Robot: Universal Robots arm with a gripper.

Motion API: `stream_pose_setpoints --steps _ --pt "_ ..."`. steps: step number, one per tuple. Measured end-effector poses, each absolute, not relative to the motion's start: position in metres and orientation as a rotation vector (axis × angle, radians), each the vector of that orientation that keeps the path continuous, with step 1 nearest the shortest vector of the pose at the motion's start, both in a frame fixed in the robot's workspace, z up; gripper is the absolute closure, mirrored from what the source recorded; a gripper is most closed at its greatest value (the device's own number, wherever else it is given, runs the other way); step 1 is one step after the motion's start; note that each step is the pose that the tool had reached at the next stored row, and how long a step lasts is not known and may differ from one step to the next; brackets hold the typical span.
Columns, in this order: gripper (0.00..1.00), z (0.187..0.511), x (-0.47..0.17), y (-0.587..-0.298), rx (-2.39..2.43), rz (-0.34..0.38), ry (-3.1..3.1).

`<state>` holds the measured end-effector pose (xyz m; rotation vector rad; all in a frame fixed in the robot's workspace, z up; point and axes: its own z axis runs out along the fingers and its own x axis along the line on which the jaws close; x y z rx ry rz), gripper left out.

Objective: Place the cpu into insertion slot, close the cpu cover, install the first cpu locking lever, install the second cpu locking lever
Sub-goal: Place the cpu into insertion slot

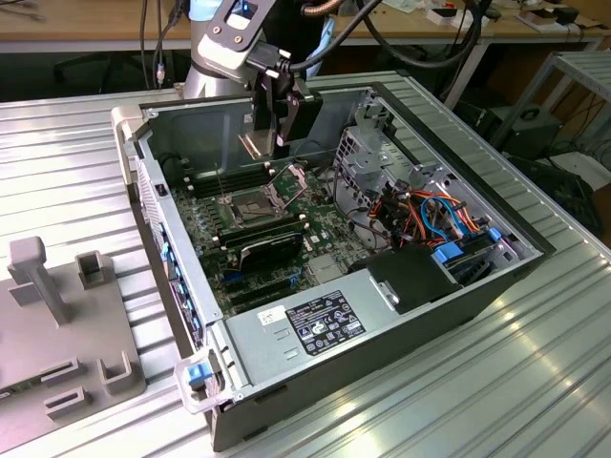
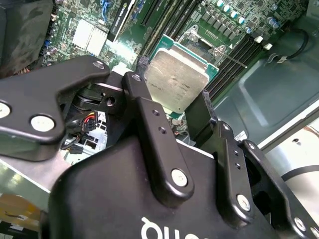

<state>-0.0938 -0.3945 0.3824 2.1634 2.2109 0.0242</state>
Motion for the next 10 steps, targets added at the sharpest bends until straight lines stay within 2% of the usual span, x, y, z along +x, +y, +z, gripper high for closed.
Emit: stream_pose_setpoints --steps 10 --pt "0.45 0.3794 -0.0893 -0.3945 2.181 0.024 2.194"
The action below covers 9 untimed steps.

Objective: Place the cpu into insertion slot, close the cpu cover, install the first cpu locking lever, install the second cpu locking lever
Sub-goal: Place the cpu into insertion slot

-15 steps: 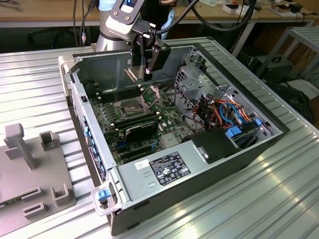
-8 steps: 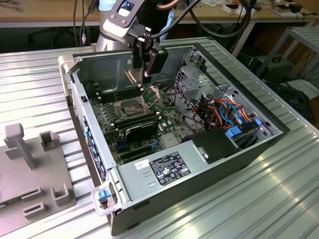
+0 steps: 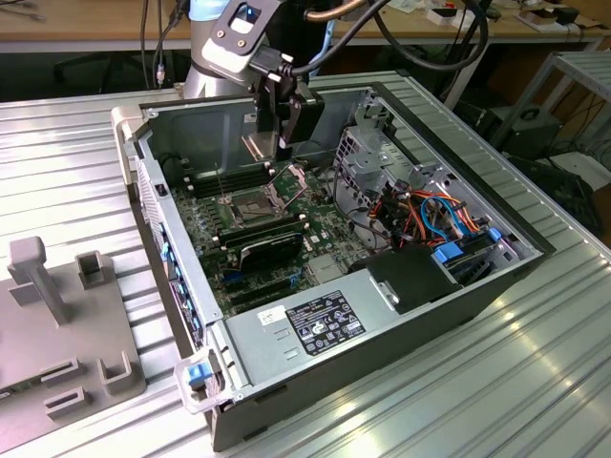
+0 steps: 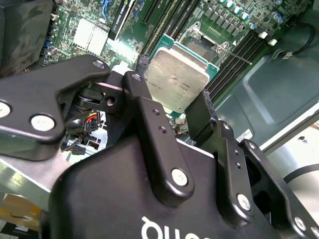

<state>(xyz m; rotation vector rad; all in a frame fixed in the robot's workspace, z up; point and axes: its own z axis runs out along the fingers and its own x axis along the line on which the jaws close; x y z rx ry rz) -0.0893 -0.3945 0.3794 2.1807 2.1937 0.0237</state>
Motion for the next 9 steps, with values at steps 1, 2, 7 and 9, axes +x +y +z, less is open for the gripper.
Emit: stream_pose_setpoints --steps 1,2,7,9 --pt "0.45 0.3794 -0.0893 -0.3945 2.181 0.024 2.194" --pt "0.45 0.3793 -0.0893 -0.3945 2.181 0.024 2.194" --pt "0.45 0.3776 -0.0893 -0.3945 2.181 0.024 2.193" --pt "0.45 0.3763 -0.0893 -0.3945 2.181 0.024 2.193"
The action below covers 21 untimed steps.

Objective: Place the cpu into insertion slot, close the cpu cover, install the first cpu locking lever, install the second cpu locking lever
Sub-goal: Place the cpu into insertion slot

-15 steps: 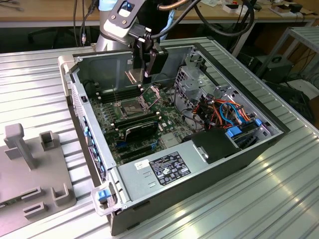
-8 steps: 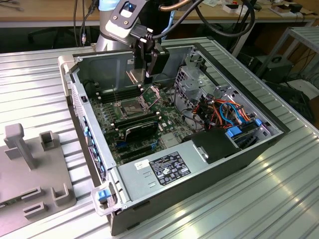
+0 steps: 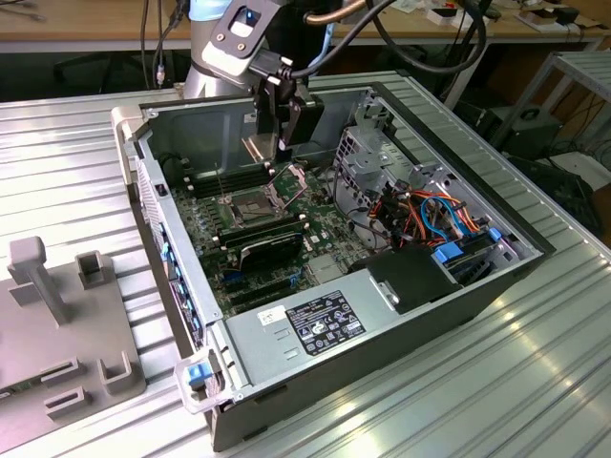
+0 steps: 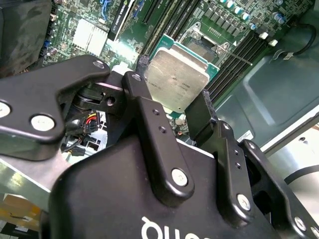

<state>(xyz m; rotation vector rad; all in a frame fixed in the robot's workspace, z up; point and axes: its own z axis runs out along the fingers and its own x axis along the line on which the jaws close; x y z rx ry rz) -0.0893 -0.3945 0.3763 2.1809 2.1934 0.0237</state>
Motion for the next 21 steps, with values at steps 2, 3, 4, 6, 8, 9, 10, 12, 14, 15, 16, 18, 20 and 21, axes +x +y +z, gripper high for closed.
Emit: stream_pose_setpoints --steps 2,3,4,6,8,9,10,12,14,15,16,18,20,21 --pt "0.45 0.375 -0.089 -0.395 2.181 0.024 2.194" --pt "0.45 0.374 -0.089 -0.395 2.181 0.024 2.194" --pt "0.45 0.374 -0.089 -0.395 2.181 0.024 2.194" --pt "0.45 0.372 -0.089 -0.395 2.181 0.024 2.194" --pt "0.45 0.37 -0.089 -0.395 2.181 0.024 2.193" --pt "0.45 0.369 -0.089 -0.395 2.181 0.024 2.194" --pt "0.45 0.368 -0.089 -0.395 2.181 0.024 2.194" --pt "0.45 0.367 -0.089 -0.395 2.181 0.024 2.193" --pt "0.45 0.365 -0.089 -0.395 2.181 0.024 2.194" --pt "0.45 0.365 -0.089 -0.395 2.181 0.024 2.194" --pt "0.45 0.364 -0.089 -0.395 2.181 0.024 2.193" --pt "0.45 0.362 -0.089 -0.395 2.181 0.024 2.194" --pt "0.45 0.361 -0.089 -0.395 2.181 0.024 2.194" --pt "0.45 0.36 -0.089 -0.395 2.181 0.024 2.194"
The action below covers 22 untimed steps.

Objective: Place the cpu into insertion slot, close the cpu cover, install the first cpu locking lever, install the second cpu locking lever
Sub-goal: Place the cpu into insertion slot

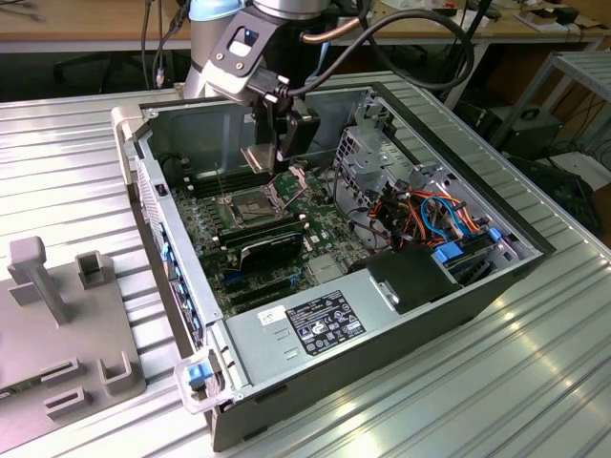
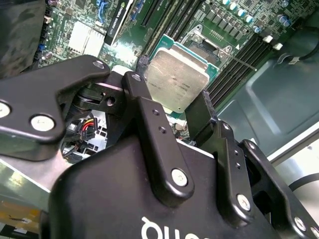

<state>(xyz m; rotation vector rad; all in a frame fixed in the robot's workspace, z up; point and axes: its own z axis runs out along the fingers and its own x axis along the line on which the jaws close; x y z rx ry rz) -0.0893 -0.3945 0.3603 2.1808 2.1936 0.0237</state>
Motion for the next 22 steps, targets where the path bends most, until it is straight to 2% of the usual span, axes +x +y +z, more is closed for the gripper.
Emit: stream_pose_setpoints --steps 22 --pt "0.45 0.346 -0.089 -0.395 2.181 0.024 2.193"
